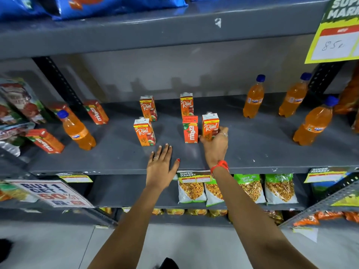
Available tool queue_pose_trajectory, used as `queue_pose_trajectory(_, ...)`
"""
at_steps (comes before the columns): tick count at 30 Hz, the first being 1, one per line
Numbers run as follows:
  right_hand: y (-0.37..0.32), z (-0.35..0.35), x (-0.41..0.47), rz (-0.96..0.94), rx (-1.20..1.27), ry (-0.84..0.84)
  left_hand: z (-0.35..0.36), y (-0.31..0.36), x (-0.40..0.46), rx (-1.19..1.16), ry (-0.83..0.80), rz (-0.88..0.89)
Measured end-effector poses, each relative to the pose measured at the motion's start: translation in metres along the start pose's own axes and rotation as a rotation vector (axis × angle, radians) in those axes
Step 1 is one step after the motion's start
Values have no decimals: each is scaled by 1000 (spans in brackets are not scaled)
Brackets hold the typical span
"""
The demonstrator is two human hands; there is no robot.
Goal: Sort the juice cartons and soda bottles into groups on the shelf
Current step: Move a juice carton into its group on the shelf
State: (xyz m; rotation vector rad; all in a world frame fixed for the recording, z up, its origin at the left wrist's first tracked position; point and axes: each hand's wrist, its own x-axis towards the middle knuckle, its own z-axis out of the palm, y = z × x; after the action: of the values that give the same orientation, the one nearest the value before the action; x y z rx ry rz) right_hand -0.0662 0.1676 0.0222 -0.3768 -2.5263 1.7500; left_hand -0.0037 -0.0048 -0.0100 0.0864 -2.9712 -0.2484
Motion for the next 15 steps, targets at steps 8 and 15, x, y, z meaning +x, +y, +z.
queue_pose_trajectory(8, 2, 31, -36, -318, 12, 240, 2, -3, -1, -10, 29, 12)
queue_pose_trajectory(15, -23, 61, -38, -261, 6, 220, -9, -41, -19, -45, 83, -12)
